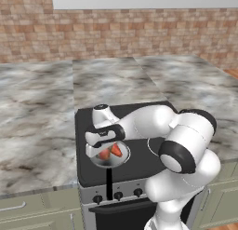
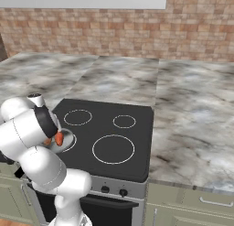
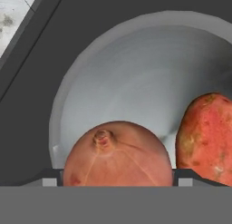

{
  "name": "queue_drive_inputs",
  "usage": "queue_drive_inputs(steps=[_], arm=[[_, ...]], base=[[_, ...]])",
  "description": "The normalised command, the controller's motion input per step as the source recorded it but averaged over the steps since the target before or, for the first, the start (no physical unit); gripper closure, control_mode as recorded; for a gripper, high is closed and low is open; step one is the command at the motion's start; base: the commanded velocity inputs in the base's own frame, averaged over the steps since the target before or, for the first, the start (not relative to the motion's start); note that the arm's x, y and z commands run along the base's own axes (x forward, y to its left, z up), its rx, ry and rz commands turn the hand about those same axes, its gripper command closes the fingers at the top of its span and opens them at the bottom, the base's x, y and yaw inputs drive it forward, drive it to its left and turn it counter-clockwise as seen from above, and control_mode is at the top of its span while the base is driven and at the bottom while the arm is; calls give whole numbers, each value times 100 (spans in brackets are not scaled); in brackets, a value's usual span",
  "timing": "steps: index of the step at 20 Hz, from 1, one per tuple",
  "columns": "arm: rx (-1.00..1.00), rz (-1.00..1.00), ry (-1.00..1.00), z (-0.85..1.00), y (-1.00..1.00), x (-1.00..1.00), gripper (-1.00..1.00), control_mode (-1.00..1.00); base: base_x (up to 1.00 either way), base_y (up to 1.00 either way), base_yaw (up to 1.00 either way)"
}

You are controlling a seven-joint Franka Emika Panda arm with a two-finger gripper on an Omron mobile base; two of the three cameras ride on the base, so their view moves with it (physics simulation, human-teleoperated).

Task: Put the sweet potato and onion in the pan. Then turn on the front left burner and set the heat to medium.

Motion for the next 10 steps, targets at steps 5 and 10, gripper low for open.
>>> queue_drive_inputs(steps=[5, 10], arm=[[0, 0, 0, 0, 0, 0, -100, -100], [0, 0, 0, 0, 0, 0, -100, -100]], base=[[0, 0, 0], [0, 0, 0]])
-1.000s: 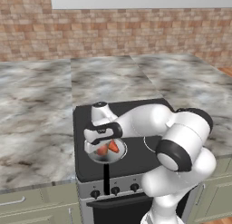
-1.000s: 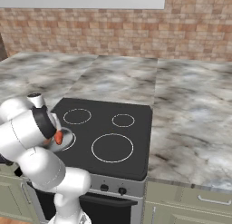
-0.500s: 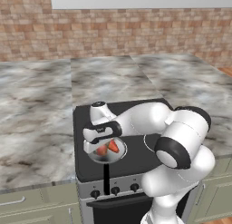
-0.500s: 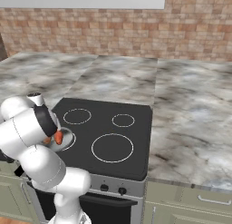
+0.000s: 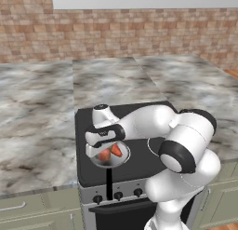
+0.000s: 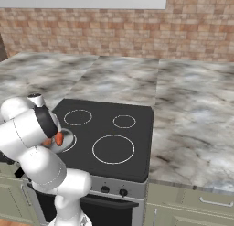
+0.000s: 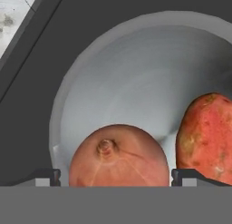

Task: Put the sweet potato and onion in the pan. Then turn on the front left burner and set the heat to medium.

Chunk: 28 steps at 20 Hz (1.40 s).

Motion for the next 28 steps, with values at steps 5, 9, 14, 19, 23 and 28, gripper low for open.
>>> queue_drive_inputs(steps=[5, 9, 14, 19, 23, 28], arm=[[0, 0, 0, 3, 0, 0, -100, -100], [0, 0, 0, 38, 0, -23, -100, -100], [0, 0, -3, 68, 0, -51, -100, -100], [4, 0, -8, 55, 0, -58, -100, -100], [10, 0, -18, 13, 0, -57, -100, -100], [17, 0, -27, 0, 0, -57, -100, -100]], base=[[0, 0, 0], [0, 0, 0], [0, 0, 0], [0, 0, 0], [0, 0, 0], [0, 0, 0]])
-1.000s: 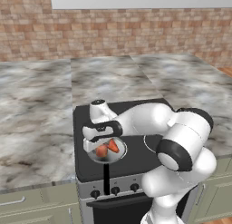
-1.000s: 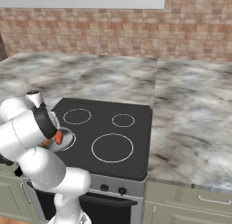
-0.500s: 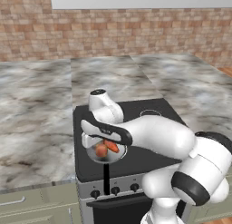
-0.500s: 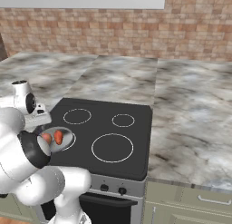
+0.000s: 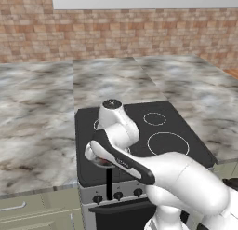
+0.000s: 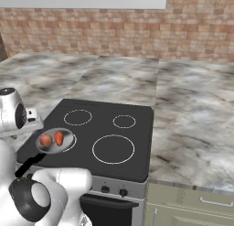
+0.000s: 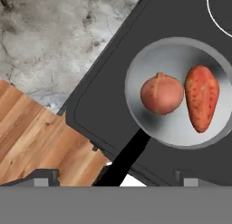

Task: Put the sweet potato and onion in the pan. Then turn on the front left burner and set the heat to medium.

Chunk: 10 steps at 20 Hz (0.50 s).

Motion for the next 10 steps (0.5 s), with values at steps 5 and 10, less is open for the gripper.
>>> queue_drive_inputs(steps=[5, 10], arm=[[13, -6, -32, 0, 0, -56, -100, -100], [8, -26, -25, 0, 0, -39, -100, -100]], base=[[0, 0, 0], [0, 0, 0]])
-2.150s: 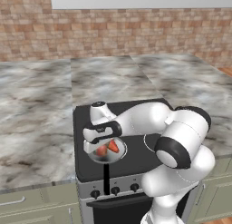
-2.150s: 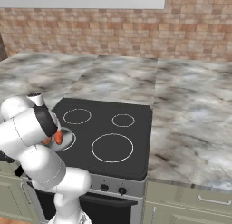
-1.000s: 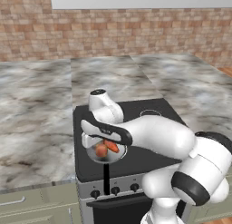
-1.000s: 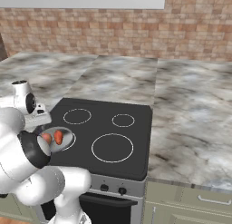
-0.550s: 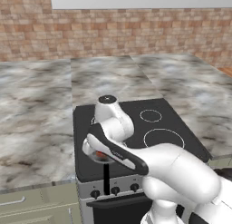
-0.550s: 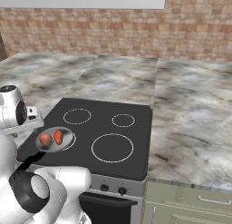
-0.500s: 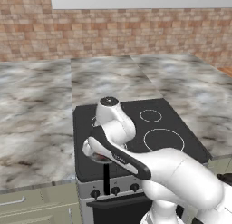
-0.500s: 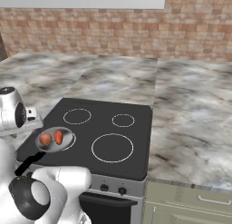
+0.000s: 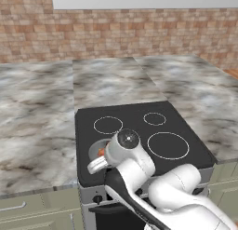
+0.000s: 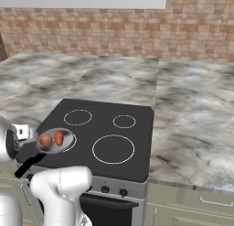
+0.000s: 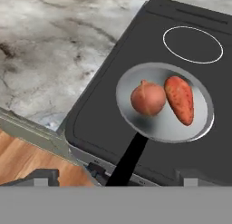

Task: Put the sweet potato and onion in the pan. Then turn on the front left burner and set the heat to medium.

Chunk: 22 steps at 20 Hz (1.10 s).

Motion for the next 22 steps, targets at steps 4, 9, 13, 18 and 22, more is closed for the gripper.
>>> queue_drive_inputs(steps=[4, 9, 13, 18, 22], arm=[[9, -43, -20, 0, 0, -21, -100, -100], [6, -39, -19, 1, 18, -8, -100, -100], [0, -26, -19, 0, 36, -21, -100, -100], [0, -14, -19, 0, 47, -17, -100, -100], [0, -9, -11, 0, 47, -9, -100, -100]], base=[[0, 0, 0], [0, 0, 0], [0, 0, 0], [0, 0, 0], [0, 0, 0]])
